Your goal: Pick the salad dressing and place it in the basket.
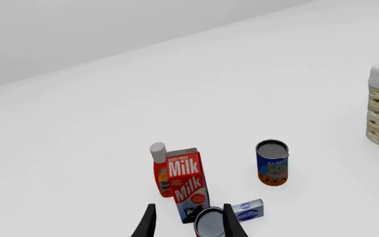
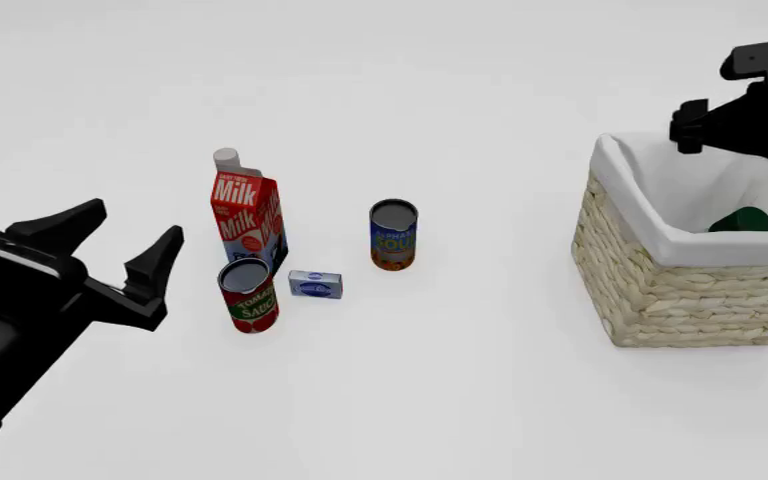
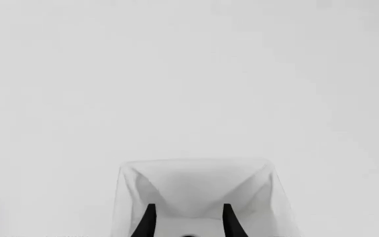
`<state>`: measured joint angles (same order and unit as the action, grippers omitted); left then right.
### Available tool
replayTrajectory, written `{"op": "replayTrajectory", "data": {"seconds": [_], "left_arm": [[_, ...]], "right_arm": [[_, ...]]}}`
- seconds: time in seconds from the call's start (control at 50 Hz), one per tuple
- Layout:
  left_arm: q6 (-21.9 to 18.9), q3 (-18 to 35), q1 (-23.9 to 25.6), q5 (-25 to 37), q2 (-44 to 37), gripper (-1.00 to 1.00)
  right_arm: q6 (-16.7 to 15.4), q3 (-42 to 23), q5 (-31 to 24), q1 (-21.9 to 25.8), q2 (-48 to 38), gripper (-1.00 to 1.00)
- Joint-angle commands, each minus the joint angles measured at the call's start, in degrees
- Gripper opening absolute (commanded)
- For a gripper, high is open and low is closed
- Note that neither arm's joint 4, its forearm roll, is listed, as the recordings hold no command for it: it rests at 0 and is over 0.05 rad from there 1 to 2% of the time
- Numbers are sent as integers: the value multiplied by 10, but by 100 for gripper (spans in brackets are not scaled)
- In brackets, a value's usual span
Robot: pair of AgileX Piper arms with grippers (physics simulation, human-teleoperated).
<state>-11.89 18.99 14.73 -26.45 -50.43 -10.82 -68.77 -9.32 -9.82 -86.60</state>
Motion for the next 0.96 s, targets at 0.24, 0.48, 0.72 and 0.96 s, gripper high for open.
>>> {"op": "replayTrajectory", "data": {"seconds": [0.24, 0.48, 0.72, 0.96], "left_arm": [[13, 2, 1, 11, -14, 100], [12, 4, 0, 10, -16, 100], [13, 3, 2, 13, -14, 100], [12, 12, 6, 16, -21, 100]], "right_arm": [[47, 143, 24, 59, 235, 100], [22, 246, 38, 94, 357, 100], [-16, 369, 52, 139, 509, 100], [5, 504, 31, 163, 712, 100]]}}
